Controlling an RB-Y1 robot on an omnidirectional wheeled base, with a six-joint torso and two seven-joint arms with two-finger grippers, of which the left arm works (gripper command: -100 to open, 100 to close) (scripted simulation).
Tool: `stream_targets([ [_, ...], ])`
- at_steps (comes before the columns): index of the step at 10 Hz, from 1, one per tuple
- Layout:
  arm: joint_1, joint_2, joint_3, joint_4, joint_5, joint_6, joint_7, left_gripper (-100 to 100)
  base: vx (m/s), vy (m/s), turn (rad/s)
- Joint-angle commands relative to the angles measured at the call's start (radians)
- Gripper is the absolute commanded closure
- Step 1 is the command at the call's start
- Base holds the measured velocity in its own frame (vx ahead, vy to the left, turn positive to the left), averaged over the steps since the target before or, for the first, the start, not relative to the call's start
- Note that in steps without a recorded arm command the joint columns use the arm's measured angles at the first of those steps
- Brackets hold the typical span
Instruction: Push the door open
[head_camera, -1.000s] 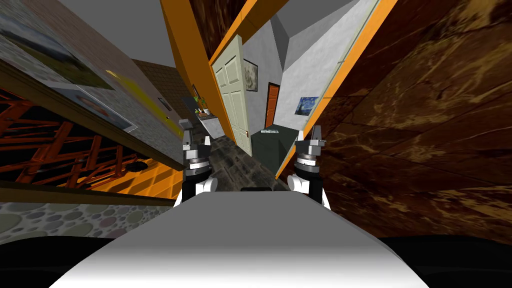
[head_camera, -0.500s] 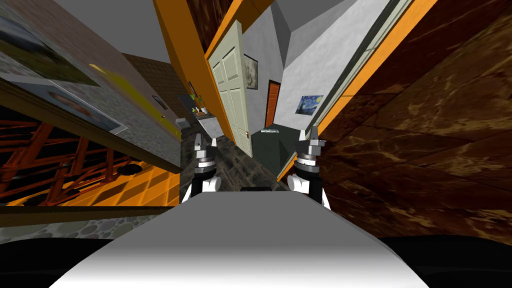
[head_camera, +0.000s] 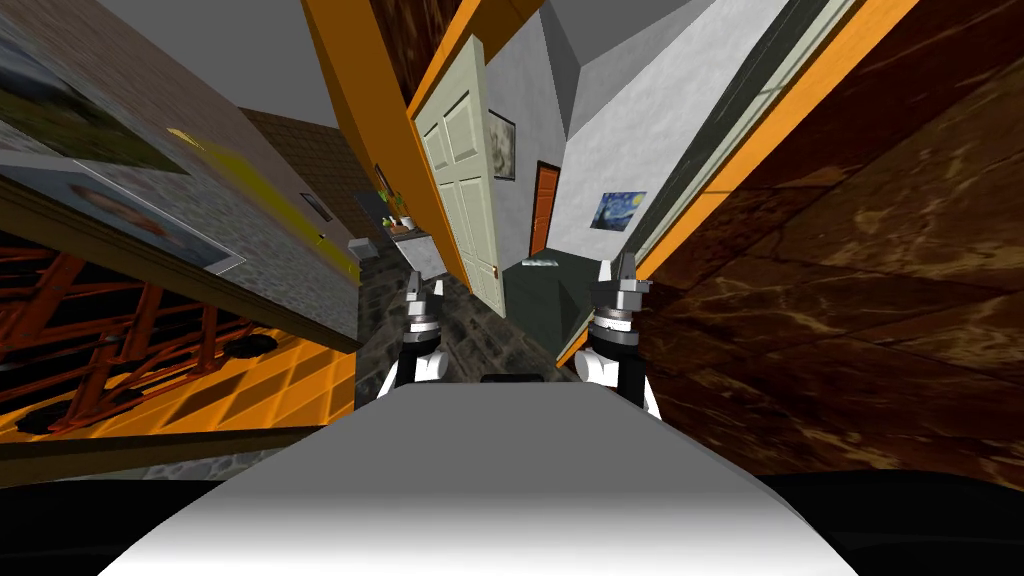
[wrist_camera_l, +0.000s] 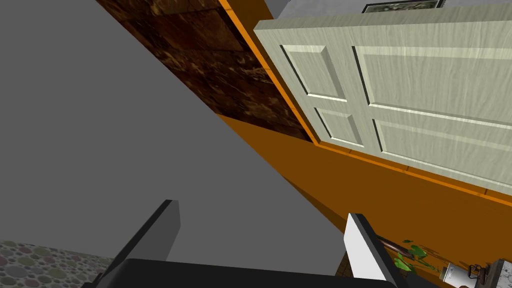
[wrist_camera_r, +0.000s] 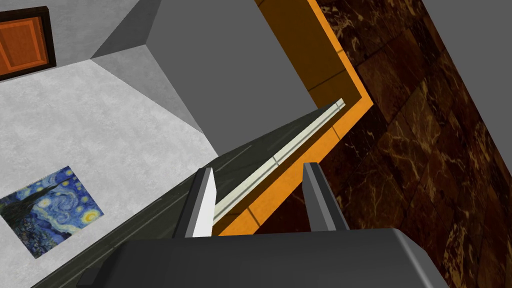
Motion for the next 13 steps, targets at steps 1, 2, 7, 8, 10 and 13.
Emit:
stream_targets([
  [1, -0.007, 0.003, -0.013, 0.029, -0.005, -0.008, 0.003, -100, 0.092, 0.042, -0.022],
  [2, -0.016, 0.005, -0.020, 0.052, -0.007, -0.013, 0.005, -100, 0.090, 0.040, -0.023],
  [7, -0.064, 0.017, -0.055, 0.176, -0.020, -0.037, 0.016, -100, 0.097, 0.062, -0.025],
  [8, -0.074, 0.019, -0.063, 0.203, -0.023, -0.042, 0.019, -100, 0.101, 0.054, -0.034],
  [10, -0.095, 0.022, -0.078, 0.258, -0.028, -0.053, 0.024, -100, 0.102, 0.066, -0.025],
  [13, -0.116, 0.026, -0.094, 0.313, -0.034, -0.063, 0.029, -100, 0.061, 0.050, -0.018],
])
